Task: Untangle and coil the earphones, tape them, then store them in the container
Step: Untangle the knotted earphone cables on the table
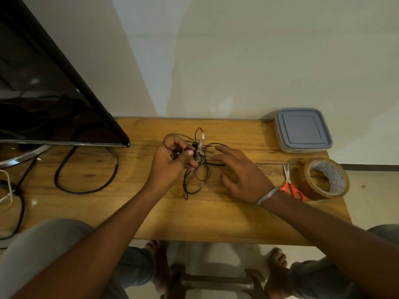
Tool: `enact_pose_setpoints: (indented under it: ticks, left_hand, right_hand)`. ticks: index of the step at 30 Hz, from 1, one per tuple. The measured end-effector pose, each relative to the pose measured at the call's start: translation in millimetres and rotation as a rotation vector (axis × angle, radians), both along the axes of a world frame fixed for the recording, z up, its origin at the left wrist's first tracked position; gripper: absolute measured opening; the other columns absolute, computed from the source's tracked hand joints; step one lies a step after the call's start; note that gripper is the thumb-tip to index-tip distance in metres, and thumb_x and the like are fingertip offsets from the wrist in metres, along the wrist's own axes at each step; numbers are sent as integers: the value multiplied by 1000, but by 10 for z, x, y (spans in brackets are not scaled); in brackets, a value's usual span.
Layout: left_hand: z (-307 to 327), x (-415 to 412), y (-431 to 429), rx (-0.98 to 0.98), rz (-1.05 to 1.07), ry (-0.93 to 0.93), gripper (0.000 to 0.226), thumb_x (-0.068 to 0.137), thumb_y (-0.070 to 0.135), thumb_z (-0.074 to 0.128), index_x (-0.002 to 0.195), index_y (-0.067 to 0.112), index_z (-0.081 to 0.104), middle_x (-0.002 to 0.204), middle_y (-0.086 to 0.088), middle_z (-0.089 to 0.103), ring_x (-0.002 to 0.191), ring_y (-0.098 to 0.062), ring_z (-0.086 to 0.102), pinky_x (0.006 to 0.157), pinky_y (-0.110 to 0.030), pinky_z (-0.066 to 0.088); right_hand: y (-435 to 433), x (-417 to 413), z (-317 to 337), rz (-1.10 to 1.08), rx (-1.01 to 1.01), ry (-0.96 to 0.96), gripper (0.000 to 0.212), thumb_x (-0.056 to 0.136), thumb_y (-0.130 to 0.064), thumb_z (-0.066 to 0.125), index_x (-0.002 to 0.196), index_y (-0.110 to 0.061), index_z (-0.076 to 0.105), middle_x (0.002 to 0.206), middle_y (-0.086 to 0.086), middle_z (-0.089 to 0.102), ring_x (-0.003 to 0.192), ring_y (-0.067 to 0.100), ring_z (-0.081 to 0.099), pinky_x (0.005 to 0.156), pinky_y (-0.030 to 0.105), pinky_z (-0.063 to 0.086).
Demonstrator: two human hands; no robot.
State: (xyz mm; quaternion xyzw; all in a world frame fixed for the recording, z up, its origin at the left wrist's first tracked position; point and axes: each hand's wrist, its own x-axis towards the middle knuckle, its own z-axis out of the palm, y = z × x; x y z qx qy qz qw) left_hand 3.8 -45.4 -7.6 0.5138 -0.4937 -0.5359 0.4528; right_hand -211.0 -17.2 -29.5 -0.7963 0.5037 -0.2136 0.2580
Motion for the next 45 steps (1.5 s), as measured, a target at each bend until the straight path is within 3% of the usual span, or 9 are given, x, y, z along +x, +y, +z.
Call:
enact_pose_setpoints:
  ticks: [4, 11, 19, 22, 24, 26, 29, 37, 45]
  left_hand:
    - [174, 7, -38, 120, 14, 327, 4, 95, 18, 55, 94, 17, 52, 70, -1, 68, 48, -15, 60, 44, -22, 47]
    - [179, -13, -4, 262, -94, 336, 30, 103, 38, 38, 103, 18, 61, 77, -2, 65, 70, -16, 64, 61, -30, 55]
    - [73, -3, -4, 288, 13, 34, 24, 101, 24, 53, 121, 15, 60, 97, -3, 66, 77, -19, 65, 62, -33, 57]
    - [-19, 69, -58, 231, 153, -237, 37, 95, 27, 65, 129, 17, 53, 117, -4, 62, 87, -14, 65, 78, -37, 61]
    - [-8, 123, -50, 37, 233, -530, 45, 93, 33, 65, 133, 17, 51, 130, -4, 55, 98, -6, 57, 85, -18, 50]
    - [63, 123, -25, -294, 147, -745, 54, 91, 29, 61, 141, 16, 46, 148, -4, 42, 129, -11, 45, 105, -21, 35]
    - [216, -55, 99, -397, -249, -501, 73, 89, 11, 58, 154, 21, 28, 160, 3, 31, 147, -8, 28, 118, -34, 30]
    - [188, -79, 141, -501, -266, -458, 26, 98, 9, 58, 122, 15, 65, 91, 4, 72, 77, -3, 67, 67, -20, 52]
    - [200, -143, 181, -523, -313, -495, 12, 92, 12, 69, 103, 14, 72, 85, 2, 67, 73, -11, 62, 64, -36, 51]
  right_hand:
    - [-25, -20, -4, -101, 7, -24, 52, 87, -16, 60, 138, -18, 50, 150, 2, 43, 139, 18, 37, 111, 29, 35]
    - [38, 66, 34, -71, 18, -112, 57, 87, -15, 61, 142, -20, 45, 146, 0, 47, 138, 13, 39, 112, 26, 35]
    - [-61, 148, 305, -367, 220, -731, 22, 93, 2, 61, 112, -8, 66, 93, 5, 69, 77, 14, 70, 68, 28, 59]
    - [-112, 108, 476, -327, 492, -1085, 31, 94, 7, 55, 122, -4, 62, 109, 10, 69, 73, 19, 71, 65, 32, 60]
    - [-123, 85, 562, -243, 589, -1182, 38, 94, 6, 53, 130, -8, 57, 125, 9, 66, 78, 21, 72, 64, 33, 61]
    - [-123, 70, 594, -178, 611, -1160, 41, 95, 4, 51, 134, -11, 55, 131, 6, 65, 76, 19, 72, 56, 28, 59]
    - [-102, 89, 584, -73, 575, -1005, 39, 97, 5, 50, 134, -8, 53, 124, 9, 69, 63, 17, 69, 40, 20, 46]
    - [-33, 148, 475, -97, -96, -364, 8, 89, -7, 72, 96, -7, 70, 87, -4, 69, 69, -3, 60, 62, 7, 41]
    - [-76, 111, 383, 3, -281, -325, 11, 86, 3, 71, 94, -3, 73, 90, 7, 67, 79, 16, 63, 66, 27, 52]
